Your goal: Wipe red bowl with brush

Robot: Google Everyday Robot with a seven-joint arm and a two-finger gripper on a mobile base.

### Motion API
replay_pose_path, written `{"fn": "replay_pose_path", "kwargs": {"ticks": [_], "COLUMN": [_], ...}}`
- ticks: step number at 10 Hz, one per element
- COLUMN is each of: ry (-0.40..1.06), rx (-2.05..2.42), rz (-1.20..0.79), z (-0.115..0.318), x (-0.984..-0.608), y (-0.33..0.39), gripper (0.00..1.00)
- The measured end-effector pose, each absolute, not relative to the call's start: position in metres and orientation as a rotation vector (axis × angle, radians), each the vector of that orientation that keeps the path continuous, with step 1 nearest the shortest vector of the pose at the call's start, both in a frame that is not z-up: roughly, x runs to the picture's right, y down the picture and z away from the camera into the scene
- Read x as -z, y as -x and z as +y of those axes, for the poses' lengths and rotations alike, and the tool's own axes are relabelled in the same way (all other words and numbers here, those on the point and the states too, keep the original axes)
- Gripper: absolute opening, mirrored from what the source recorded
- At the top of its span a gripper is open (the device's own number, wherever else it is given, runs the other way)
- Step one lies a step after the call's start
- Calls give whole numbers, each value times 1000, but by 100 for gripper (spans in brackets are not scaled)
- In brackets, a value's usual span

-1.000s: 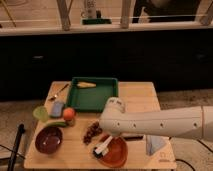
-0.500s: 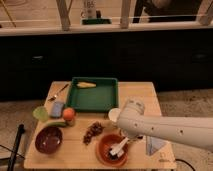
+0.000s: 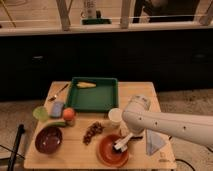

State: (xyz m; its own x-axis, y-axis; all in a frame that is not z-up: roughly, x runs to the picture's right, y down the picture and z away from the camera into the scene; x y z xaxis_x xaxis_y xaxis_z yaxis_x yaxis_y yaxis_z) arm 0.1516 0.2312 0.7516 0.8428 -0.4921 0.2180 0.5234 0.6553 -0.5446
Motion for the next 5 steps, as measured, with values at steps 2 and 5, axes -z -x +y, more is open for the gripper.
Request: {"fn": "replay_pose_path", "kwargs": {"ticks": [2,5], "ry": [617,594], "rx": [611,675], "rz": [-75,-120], "z": [223,222], "x": [-753,-746], "y": [-119,-76], "gripper": [0,0]}}
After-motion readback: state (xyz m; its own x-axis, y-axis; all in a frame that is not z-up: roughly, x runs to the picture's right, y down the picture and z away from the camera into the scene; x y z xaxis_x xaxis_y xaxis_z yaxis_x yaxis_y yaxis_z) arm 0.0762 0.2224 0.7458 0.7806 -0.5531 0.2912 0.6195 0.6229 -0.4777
